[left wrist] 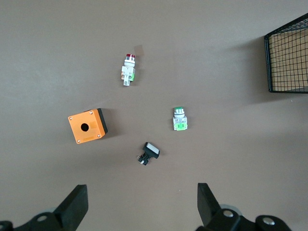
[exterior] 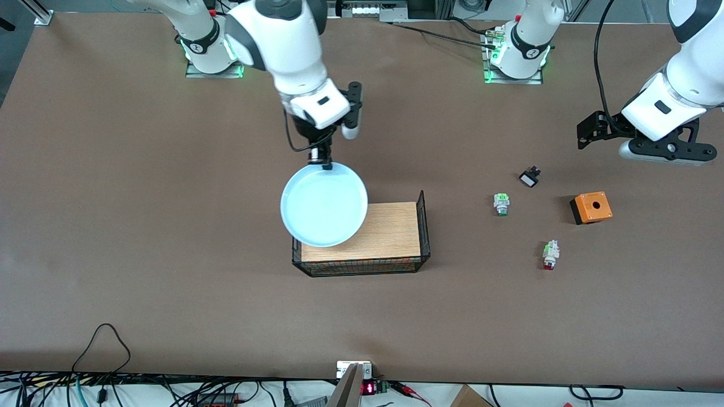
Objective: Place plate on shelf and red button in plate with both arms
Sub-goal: 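Lower the plate onto the wooden block with the right gripper, then open the right gripper while the left gripper reaches the red button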
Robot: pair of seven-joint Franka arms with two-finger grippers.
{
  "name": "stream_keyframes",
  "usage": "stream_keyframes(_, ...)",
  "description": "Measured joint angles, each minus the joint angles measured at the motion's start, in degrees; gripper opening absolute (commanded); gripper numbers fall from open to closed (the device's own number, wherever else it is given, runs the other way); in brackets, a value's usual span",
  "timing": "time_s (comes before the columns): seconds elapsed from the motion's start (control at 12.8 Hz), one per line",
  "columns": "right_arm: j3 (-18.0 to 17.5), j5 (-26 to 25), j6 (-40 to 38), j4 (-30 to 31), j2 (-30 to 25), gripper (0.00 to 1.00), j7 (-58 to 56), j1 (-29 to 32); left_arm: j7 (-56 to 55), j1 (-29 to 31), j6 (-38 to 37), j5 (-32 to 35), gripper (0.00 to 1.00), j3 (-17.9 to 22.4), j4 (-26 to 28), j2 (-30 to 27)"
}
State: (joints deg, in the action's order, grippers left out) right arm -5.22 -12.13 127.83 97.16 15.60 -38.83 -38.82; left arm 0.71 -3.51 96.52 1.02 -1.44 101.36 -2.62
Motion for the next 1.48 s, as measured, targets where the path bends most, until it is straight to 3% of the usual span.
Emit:
stream_keyframes(0.62, 0.0, -12.2, 7.7, -0.4, 10.5, 0.0, 12.2, -3.6, 0.0, 0.1, 0.0, 0.0, 1.0, 0.0, 0.0, 0.1)
stream_keyframes(0.94, 0.1, -13.7, 9.3, -0.5, 12.3, 0.03, 14.2, -3.6, 0.0, 0.1, 0.0, 0.0, 1.0, 0.0, 0.0, 0.1)
stream_keyframes(1.09, 0.1, -13.7, 9.7, -0.6, 12.4, 0.99, 14.2, -3.6, 0.0, 0.1, 0.0, 0.0, 1.0, 0.0, 0.0, 0.1)
stream_keyframes(1.48, 0.4, -13.7, 9.0, -2.4, 12.2, 1.0, 14.3, -3.6, 0.0, 0.0, -0.1, 0.0, 1.0, 0.0, 0.0, 0.9)
